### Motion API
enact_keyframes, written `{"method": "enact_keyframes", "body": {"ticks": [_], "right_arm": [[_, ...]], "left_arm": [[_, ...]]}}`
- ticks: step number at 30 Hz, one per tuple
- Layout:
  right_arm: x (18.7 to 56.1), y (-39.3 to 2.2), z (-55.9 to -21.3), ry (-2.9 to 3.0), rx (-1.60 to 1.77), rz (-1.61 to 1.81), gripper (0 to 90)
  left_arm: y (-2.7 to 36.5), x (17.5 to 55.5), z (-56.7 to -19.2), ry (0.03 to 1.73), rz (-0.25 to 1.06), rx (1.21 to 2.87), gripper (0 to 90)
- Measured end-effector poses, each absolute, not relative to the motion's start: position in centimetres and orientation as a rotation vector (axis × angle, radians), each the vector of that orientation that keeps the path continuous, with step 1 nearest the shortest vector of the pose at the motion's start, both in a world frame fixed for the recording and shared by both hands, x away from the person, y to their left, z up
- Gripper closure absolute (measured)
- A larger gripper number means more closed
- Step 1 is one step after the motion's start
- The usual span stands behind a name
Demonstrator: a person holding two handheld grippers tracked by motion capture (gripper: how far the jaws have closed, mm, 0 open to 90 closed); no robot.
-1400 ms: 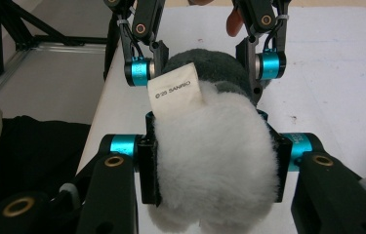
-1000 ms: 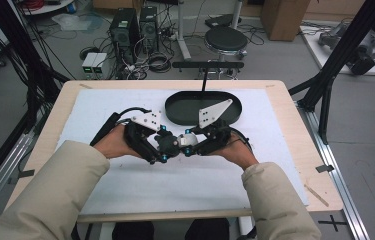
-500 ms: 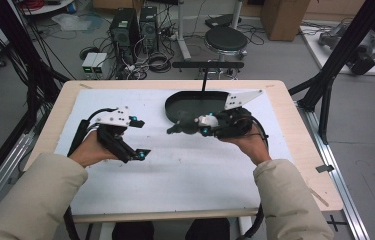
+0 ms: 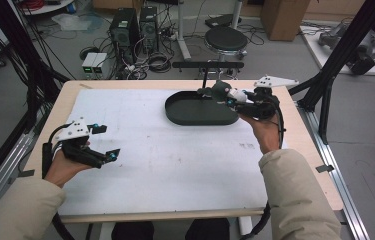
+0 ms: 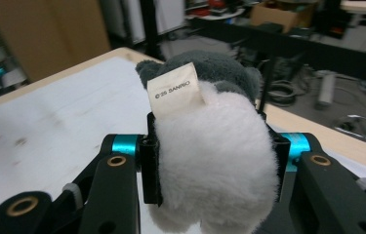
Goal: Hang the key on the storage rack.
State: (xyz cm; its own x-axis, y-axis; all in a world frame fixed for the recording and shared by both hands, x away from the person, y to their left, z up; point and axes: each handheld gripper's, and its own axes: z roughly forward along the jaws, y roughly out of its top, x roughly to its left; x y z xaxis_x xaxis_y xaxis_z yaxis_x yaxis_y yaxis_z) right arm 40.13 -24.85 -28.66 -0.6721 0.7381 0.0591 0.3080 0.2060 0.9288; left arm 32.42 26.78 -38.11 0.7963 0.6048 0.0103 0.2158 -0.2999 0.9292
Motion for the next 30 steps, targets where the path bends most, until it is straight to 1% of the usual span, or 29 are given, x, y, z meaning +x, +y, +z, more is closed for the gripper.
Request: {"method": "enact_keyframes", "body": {"ticks": [12, 25, 30], "right_arm": [[42.0, -25.8, -27.6, 1.930, 1.136, 1.385, 56.0], [43.7, -25.1, -26.7, 1.870, 1.170, 1.325, 56.0], [44.3, -24.8, -26.8, 1.861, 1.193, 1.340, 56.0]], "left_arm": [[29.4, 29.7, -40.9, 0.710, 0.576, 1.723, 1.7], [30.3, 27.8, -44.0, 0.781, 0.617, 1.591, 1.7], [30.6, 27.2, -44.9, 0.764, 0.638, 1.550, 1.7]]}}
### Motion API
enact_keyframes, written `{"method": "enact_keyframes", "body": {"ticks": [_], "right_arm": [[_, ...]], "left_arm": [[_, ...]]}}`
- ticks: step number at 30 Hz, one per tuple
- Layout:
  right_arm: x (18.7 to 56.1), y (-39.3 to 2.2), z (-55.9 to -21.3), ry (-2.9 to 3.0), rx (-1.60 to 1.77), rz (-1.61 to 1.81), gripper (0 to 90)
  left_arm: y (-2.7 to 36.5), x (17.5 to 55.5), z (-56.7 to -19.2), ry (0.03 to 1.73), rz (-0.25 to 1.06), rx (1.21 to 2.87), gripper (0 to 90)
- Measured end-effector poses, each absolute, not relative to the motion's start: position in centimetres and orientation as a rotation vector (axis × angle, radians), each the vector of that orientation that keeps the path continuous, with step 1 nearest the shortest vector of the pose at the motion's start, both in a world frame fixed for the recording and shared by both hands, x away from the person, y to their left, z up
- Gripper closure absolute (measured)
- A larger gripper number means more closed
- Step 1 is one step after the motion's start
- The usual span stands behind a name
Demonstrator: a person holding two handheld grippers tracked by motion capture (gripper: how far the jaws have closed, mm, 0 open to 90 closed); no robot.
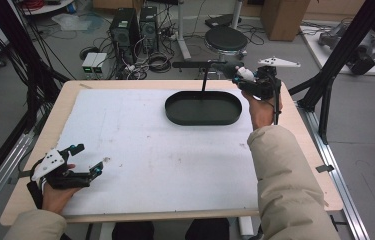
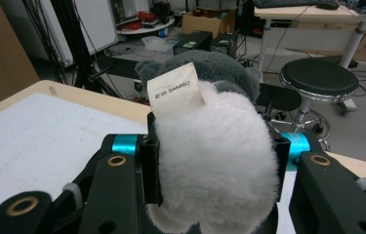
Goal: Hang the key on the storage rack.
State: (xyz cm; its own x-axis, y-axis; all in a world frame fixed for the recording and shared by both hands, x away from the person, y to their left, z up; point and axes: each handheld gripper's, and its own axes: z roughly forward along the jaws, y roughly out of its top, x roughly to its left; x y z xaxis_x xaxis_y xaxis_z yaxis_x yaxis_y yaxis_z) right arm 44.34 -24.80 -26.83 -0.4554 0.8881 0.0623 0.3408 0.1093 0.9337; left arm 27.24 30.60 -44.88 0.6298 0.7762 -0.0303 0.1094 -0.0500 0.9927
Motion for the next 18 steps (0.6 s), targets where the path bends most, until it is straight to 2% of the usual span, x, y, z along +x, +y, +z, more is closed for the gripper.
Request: {"method": "enact_keyframes", "body": {"ticks": [7, 18], "right_arm": [[45.1, -24.3, -26.9, 1.831, 1.205, 1.348, 55.9], [45.9, -24.4, -27.5, 1.804, 1.238, 1.311, 55.9]], "left_arm": [[30.5, 26.8, -45.0, 0.748, 0.693, 1.525, 1.7], [30.7, 26.7, -45.1, 0.768, 0.693, 1.502, 1.7]]}}
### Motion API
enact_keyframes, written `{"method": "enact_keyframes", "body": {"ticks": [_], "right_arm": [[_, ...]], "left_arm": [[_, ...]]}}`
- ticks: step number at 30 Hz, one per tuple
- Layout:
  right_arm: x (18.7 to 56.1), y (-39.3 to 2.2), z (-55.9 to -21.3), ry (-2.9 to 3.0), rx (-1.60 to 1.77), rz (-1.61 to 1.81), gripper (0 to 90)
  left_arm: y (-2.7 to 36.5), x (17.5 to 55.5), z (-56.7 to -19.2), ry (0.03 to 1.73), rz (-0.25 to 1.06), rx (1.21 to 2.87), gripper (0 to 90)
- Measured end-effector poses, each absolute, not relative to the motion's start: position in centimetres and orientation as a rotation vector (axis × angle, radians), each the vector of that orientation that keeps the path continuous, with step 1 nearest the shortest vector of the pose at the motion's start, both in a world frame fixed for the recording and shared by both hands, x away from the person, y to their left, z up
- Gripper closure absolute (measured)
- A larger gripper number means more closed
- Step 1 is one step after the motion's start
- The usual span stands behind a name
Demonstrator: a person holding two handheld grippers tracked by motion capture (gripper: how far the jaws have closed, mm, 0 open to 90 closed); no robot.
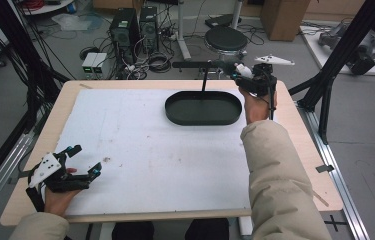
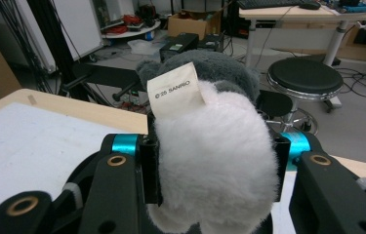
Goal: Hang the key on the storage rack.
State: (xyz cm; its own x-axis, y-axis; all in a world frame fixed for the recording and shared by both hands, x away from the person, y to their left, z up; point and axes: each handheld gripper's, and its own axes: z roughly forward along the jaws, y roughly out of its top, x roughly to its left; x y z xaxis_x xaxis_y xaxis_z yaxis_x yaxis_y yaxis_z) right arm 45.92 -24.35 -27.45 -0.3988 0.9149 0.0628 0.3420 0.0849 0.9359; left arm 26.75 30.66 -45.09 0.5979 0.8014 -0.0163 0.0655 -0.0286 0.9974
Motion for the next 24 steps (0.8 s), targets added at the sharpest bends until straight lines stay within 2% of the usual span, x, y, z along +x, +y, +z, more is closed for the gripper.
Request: {"method": "enact_keyframes", "body": {"ticks": [24], "right_arm": [[45.4, -24.9, -30.4, 1.853, 1.233, 1.253, 55.8]], "left_arm": [[30.8, 26.7, -45.1, 0.788, 0.703, 1.486, 1.7]]}}
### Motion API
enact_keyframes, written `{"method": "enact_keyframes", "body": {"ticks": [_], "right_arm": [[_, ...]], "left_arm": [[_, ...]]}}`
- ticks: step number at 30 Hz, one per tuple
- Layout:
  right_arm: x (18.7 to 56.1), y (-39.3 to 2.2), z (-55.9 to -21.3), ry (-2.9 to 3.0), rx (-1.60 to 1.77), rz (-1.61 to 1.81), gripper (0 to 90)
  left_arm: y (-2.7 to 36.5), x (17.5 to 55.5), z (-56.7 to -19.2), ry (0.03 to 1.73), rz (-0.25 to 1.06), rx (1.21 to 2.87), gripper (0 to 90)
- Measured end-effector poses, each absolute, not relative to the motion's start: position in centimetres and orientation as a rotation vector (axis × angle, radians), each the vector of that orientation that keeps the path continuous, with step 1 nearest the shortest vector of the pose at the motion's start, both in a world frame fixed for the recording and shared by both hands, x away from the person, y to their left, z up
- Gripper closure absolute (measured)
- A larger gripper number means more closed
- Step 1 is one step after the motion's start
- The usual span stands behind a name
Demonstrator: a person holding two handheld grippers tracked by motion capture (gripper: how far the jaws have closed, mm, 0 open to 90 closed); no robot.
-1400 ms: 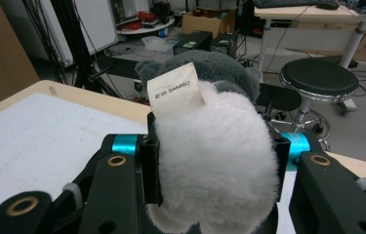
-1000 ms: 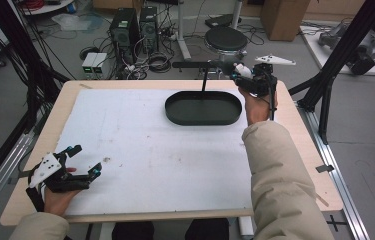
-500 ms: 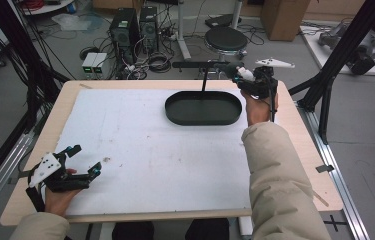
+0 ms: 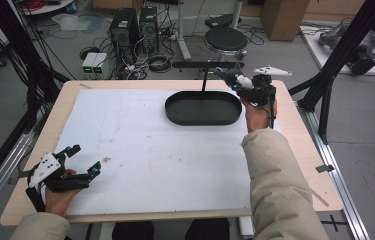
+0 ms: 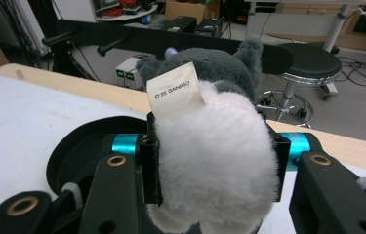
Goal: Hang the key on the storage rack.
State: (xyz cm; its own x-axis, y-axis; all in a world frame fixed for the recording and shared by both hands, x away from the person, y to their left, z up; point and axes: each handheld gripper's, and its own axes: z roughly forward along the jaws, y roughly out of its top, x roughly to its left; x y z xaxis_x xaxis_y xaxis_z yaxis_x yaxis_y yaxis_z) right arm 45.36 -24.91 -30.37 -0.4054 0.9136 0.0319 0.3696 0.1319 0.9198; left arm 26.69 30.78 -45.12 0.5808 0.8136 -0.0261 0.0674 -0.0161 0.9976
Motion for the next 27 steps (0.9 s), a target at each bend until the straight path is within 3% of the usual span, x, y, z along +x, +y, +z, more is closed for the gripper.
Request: {"method": "enact_keyframes", "body": {"ticks": [27], "right_arm": [[48.7, -22.8, -34.2, 1.911, 1.275, 1.221, 55.7]], "left_arm": [[30.8, 26.5, -45.2, 0.797, 0.718, 1.455, 1.7]]}}
